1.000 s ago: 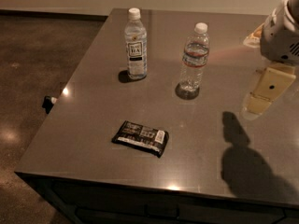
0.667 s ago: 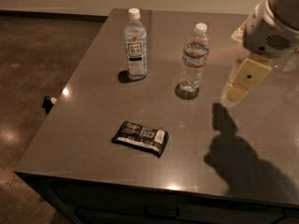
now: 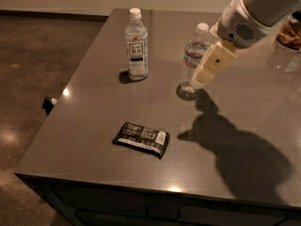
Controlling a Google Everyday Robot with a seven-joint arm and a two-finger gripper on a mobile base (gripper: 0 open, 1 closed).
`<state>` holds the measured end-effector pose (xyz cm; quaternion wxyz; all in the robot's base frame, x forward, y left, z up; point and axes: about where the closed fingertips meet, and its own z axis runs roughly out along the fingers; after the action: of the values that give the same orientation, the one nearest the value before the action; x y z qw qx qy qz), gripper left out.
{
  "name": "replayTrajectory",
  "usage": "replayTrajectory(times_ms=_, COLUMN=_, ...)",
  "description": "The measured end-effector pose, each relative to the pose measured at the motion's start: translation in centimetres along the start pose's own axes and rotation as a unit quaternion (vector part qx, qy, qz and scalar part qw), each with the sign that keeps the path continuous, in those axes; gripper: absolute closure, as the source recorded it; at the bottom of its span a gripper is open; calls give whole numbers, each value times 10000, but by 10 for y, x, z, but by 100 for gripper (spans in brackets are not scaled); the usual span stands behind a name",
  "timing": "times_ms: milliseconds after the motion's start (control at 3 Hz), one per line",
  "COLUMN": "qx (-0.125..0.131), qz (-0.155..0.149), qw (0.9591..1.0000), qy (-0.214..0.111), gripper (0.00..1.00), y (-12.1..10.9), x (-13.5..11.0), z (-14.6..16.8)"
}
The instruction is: Knock water bottle over
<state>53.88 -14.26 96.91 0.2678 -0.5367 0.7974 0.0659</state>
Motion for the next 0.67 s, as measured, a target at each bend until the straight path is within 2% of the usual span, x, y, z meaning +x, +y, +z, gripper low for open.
replayTrajectory(times_ms=667, qx=-153, qz=297, qw=9971, qy=-685, gripper=0, y=-20, x=-33, z=33)
